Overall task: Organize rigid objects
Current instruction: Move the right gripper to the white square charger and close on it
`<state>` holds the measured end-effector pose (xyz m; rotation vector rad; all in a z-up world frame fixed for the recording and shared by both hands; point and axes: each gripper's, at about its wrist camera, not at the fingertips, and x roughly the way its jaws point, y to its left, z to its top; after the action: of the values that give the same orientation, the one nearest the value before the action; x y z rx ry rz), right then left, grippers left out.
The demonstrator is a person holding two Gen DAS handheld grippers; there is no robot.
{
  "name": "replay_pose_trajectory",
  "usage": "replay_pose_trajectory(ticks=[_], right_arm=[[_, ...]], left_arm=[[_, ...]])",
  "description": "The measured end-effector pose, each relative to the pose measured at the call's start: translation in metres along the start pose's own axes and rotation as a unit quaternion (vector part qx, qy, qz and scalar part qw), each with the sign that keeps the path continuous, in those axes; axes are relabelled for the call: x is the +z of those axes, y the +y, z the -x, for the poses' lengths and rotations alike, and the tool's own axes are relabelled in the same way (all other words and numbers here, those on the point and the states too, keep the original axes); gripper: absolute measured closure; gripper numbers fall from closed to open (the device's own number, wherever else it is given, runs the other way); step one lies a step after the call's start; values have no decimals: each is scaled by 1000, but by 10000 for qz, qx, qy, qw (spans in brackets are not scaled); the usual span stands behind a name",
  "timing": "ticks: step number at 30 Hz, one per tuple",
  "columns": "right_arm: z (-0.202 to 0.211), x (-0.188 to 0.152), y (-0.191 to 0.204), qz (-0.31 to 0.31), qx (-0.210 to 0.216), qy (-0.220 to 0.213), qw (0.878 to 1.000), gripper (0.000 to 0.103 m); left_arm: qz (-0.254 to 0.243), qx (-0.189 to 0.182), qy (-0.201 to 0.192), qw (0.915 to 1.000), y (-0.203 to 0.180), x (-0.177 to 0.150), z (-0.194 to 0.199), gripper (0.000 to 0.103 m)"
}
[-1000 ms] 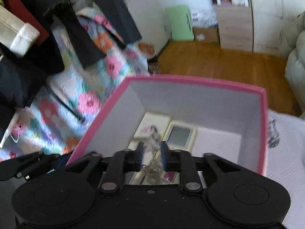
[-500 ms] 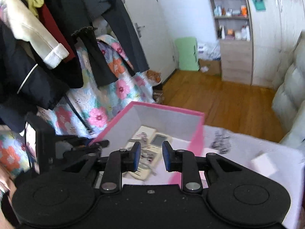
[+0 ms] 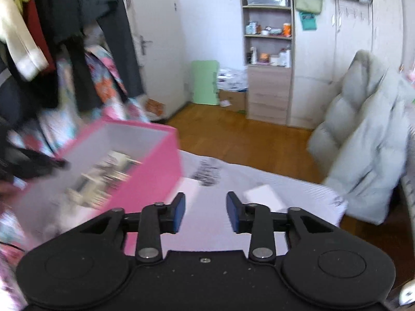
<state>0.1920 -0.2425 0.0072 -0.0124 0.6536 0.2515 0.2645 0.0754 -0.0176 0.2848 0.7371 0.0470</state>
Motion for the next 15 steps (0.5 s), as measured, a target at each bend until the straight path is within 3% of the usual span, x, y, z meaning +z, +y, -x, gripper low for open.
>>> replay_pose_trajectory(ticks=[3, 5, 11, 15], right_arm=[[-31, -11, -10, 263, -531, 88, 9982, 41], [-54, -18, -16, 497, -892, 321, 9943, 41], [-97, -22, -46, 520, -755, 350, 9952, 40], [-118, -27, -56, 521, -590, 271, 9965, 33]], left_arm=[[-67, 50, 0, 10000, -2, 0, 0, 92], [-130, 69, -8, 9999, -3, -1, 1, 92], [-150, 73, -9, 9999, -3, -1, 2, 92], [-143, 70, -7, 9999, -2, 0, 2, 92]])
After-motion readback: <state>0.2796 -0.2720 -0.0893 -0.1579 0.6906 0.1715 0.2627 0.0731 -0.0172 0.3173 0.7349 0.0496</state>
